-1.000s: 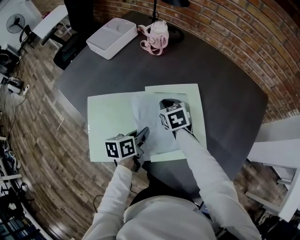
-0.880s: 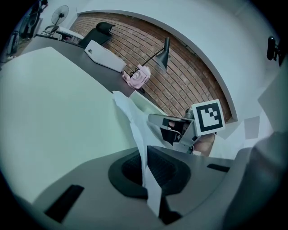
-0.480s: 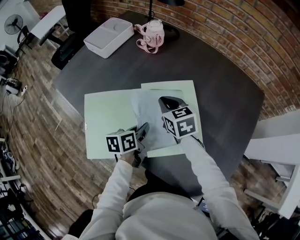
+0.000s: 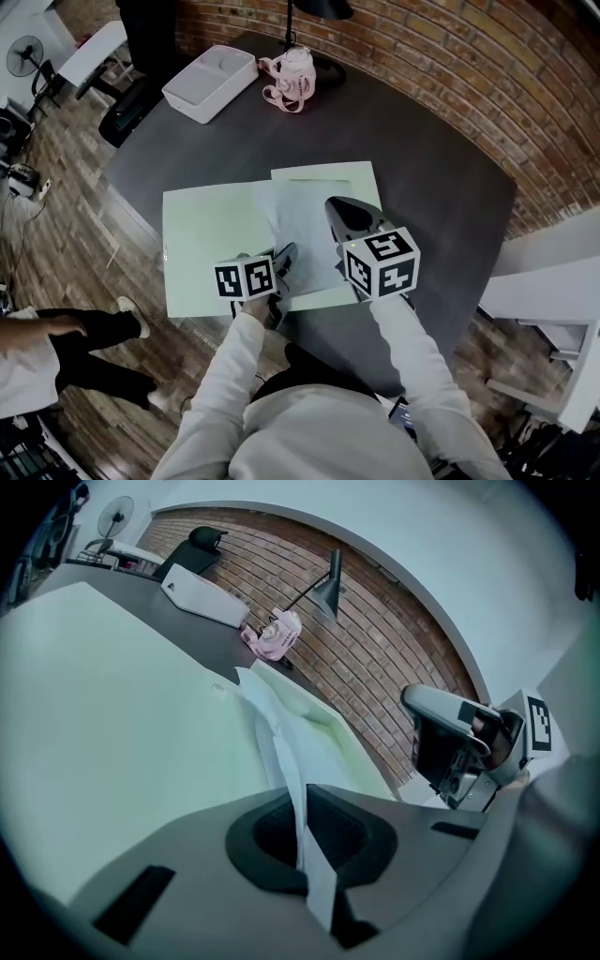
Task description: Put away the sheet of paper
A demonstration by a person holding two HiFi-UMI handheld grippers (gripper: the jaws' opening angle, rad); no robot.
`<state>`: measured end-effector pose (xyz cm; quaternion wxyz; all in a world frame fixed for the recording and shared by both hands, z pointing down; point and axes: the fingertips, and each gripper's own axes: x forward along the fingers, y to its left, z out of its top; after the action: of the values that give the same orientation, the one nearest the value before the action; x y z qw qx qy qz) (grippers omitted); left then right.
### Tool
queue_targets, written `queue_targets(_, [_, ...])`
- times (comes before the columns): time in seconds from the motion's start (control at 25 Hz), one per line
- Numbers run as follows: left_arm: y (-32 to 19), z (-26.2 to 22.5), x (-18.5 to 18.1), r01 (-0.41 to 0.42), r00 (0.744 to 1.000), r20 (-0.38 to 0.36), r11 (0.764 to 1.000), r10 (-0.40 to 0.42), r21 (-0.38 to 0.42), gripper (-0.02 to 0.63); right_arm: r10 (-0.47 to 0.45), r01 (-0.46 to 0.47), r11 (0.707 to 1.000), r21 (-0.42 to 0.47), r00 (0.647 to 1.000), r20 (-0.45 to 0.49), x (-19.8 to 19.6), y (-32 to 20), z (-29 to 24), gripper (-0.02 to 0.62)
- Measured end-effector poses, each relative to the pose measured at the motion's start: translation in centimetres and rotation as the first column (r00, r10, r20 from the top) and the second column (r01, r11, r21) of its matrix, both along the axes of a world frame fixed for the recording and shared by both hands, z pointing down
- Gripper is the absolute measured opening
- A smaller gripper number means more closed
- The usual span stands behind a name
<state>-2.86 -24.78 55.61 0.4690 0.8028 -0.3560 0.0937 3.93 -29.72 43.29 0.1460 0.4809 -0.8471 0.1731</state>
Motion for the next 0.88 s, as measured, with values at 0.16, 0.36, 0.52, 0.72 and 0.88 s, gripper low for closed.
queue_targets(0.16, [-0.1, -0.2, 0.8, -0.016, 1.000, 0.013, 1.000, 0.016, 0.008, 0.017, 0.023, -0.023, 1.000, 0.004, 1.000, 0.013, 1.4, 1.7, -0.7, 0.029])
queue_targets(0.36, [-0.1, -0.3, 2.0, -0.040, 0.999, 0.035, 0.999, 0.040, 0.019, 0.017, 0.046, -0.046, 0.999, 0.005, 0.999, 0.030, 2.9, 3.3, -1.2, 0.029])
queue_targets(0.52, [0.0, -0.5, 2.7, -0.067, 0.996, 0.057, 0.998, 0.066, 0.021, 0.017, 0.060, -0.061, 0.998, 0.012, 0.997, 0.038, 3.7, 4.4, -1.6, 0.029])
queue_targets(0.72, [0.3, -0.3, 3.2, -0.101, 0.990, 0.105, 0.994, 0.098, 0.028, 0.017, 0.063, -0.064, 0.998, 0.012, 0.998, 0.030, 4.2, 5.7, -1.7, 0.029])
queue_targets(0.88, [0.6, -0.2, 3.5, -0.130, 0.982, 0.143, 0.991, 0.124, 0.033, 0.018, 0.066, -0.067, 0.998, 0.018, 0.997, 0.032, 4.5, 6.4, -2.1, 0.029])
